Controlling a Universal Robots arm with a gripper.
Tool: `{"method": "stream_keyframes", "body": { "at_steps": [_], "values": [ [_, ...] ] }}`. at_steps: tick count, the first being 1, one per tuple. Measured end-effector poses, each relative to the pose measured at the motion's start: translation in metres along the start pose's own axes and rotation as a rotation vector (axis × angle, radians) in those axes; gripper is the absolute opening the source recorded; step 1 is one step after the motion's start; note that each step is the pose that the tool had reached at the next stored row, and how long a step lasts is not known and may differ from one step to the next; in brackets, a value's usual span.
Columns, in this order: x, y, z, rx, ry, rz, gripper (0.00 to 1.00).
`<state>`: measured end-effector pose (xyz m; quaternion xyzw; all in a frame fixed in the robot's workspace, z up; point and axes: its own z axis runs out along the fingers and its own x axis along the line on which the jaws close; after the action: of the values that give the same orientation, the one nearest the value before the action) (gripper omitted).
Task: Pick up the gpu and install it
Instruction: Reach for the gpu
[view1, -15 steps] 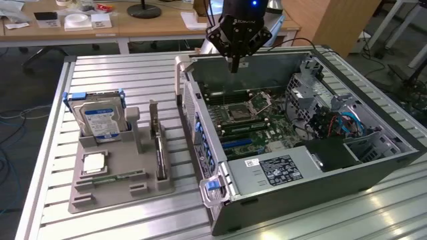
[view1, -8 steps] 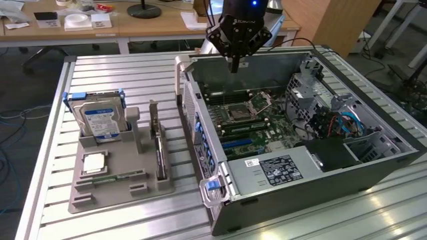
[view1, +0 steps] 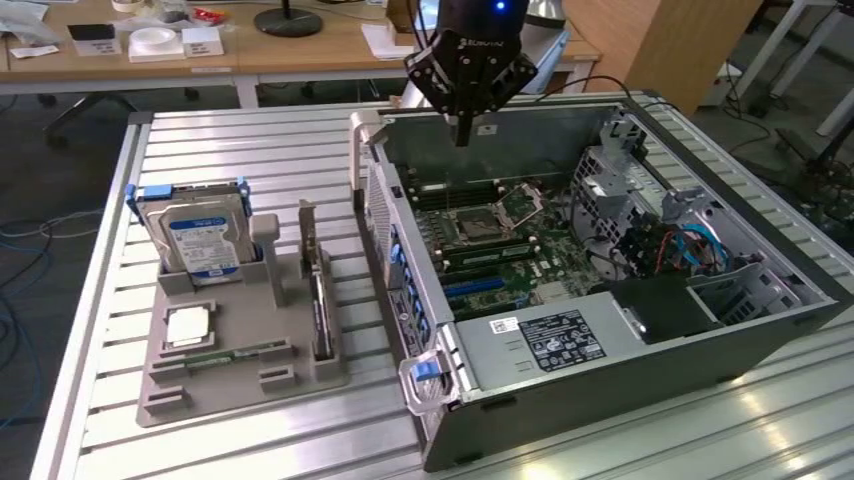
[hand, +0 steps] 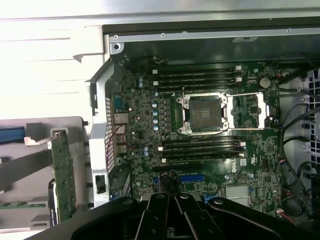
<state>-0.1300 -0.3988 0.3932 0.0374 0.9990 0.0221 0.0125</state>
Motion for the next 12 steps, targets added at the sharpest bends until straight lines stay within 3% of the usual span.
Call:
{"method": "stream_keyframes", "body": {
  "at_steps": [12],
  "values": [
    [0.030,-0.0019,-0.0006,0.0000,-0.0001,0.000,0.11]
  ]
}}
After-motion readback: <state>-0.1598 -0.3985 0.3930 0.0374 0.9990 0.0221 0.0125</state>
